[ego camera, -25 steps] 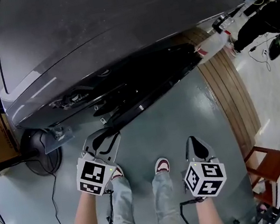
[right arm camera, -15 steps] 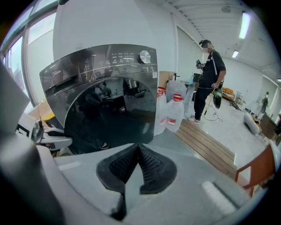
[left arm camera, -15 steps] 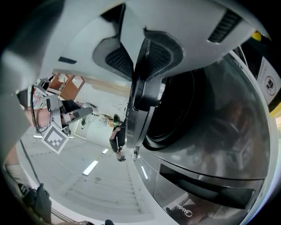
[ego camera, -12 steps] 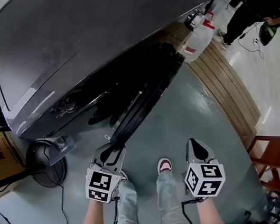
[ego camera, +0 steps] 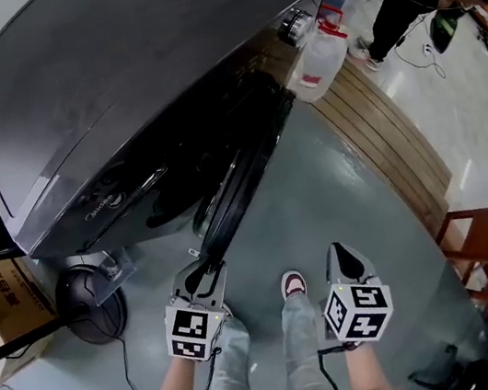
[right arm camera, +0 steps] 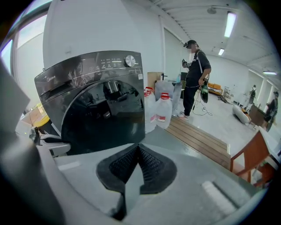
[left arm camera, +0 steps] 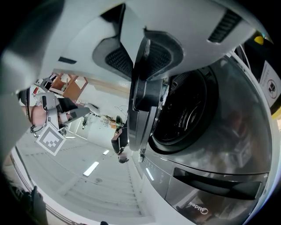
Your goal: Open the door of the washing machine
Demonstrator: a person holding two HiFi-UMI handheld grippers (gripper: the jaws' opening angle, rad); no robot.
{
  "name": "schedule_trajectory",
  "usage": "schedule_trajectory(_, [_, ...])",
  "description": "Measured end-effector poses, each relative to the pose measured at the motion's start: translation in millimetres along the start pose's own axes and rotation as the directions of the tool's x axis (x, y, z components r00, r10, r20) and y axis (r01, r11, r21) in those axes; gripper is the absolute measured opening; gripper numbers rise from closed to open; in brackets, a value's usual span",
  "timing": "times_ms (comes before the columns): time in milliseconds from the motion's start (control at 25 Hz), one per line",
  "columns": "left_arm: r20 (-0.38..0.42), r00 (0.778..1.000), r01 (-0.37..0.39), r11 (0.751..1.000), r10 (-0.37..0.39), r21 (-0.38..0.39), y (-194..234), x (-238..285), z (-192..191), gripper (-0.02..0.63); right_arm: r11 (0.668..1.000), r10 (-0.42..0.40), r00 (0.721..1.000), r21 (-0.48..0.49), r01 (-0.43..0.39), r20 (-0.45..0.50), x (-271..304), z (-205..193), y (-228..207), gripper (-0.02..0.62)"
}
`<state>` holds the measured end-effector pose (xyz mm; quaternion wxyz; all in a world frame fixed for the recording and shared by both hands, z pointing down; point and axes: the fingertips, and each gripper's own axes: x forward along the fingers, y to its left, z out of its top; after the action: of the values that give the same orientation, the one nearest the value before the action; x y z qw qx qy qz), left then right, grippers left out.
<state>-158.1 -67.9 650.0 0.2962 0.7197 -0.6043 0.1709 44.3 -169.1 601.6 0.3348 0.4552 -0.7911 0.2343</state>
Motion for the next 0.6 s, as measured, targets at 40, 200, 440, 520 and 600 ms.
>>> schedule_trajectory(40, [-0.006,1.000,0.004,1.000,-0.004,0.001,-2.3,0.7,-1.3,0.086,1.000,-0.009,1.000,0.007,0.009,0.001,-2.1,-1.9,-2.5,0.005])
schedule_trajectory(200, [-0.016,1.000,0.014,1.000,-0.014,-0.010,-10.2,1.5,-2.3,0.089,0.998,-0.044,0.999,0.038,0.044,0.003,-12.4,-10.8,-11.9,0.005])
schedule_trajectory(440, [-0.033,0.999,0.009,1.000,-0.010,-0.021,-21.0,8.6,-1.5,0.091,0.991,-0.104,0.995,0.081,0.104,-0.006,-27.8,-18.2,-35.1,0.005])
schedule_trajectory(520, [-0.040,0.999,0.005,1.000,-0.006,-0.016,-24.6,11.0,-1.7,0.091,0.990,-0.110,0.994,0.087,0.110,-0.005,-33.4,-19.4,-42.7,0.005])
schedule_trajectory(600, [-0.051,0.999,0.000,1.000,-0.001,-0.018,-30.9,11.6,-3.7,0.091,0.991,-0.109,0.994,0.075,0.110,-0.020,-39.2,-26.3,-51.1,0.005])
